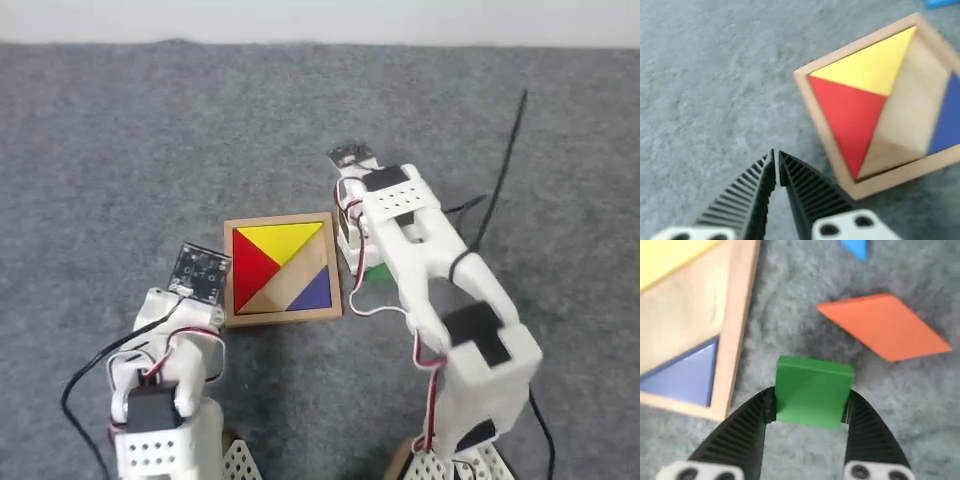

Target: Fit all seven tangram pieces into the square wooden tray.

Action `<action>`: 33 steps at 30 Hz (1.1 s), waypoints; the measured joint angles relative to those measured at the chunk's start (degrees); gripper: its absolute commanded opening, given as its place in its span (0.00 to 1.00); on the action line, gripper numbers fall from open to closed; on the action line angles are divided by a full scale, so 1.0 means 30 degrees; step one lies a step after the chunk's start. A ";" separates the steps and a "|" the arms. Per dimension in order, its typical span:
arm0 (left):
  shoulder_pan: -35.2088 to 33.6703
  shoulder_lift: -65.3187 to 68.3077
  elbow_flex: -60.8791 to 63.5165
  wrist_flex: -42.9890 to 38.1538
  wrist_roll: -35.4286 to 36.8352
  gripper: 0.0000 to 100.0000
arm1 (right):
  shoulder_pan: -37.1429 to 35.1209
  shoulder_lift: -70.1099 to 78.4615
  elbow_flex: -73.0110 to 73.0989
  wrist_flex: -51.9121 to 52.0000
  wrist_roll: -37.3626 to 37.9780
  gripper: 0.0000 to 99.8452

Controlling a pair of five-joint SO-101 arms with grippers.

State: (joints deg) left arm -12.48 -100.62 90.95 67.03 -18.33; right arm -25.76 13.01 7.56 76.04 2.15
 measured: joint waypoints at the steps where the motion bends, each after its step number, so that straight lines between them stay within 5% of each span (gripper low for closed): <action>1: -0.0410 0.0147 0.0205 -0.0176 -0.0147 0.01 | 0.0000 -0.0615 0.0264 0.0059 0.0264 0.11; 8: -0.2491 0.0059 0.0381 -0.0674 -0.0381 0.01 | -0.1114 -0.3956 0.2491 0.0147 0.1700 0.11; 21: -0.2637 0.0059 0.0381 -0.0674 -0.0381 0.01 | -0.4220 -0.4190 0.2725 -0.3077 0.2344 0.11; 33: -0.2637 0.0059 0.0381 -0.0674 -0.0381 0.01 | -0.6359 0.0088 0.1524 -0.4718 0.3458 0.11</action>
State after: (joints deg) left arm -20.40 -100.44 92.09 65.01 -19.47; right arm -44.84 13.27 12.13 61.89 12.53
